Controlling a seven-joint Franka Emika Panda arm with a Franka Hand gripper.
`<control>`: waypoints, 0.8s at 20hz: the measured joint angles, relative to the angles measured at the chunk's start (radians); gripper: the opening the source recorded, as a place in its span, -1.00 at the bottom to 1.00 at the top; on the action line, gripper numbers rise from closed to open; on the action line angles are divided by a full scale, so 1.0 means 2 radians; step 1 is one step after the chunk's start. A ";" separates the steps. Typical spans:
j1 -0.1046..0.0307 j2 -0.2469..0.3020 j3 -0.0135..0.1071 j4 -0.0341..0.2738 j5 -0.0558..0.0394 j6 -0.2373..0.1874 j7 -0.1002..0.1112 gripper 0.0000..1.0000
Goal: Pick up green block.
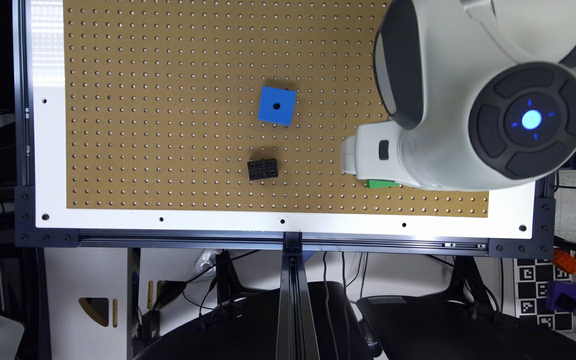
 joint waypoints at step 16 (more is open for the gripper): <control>0.000 0.069 -0.001 0.016 -0.0120 0.034 0.001 1.00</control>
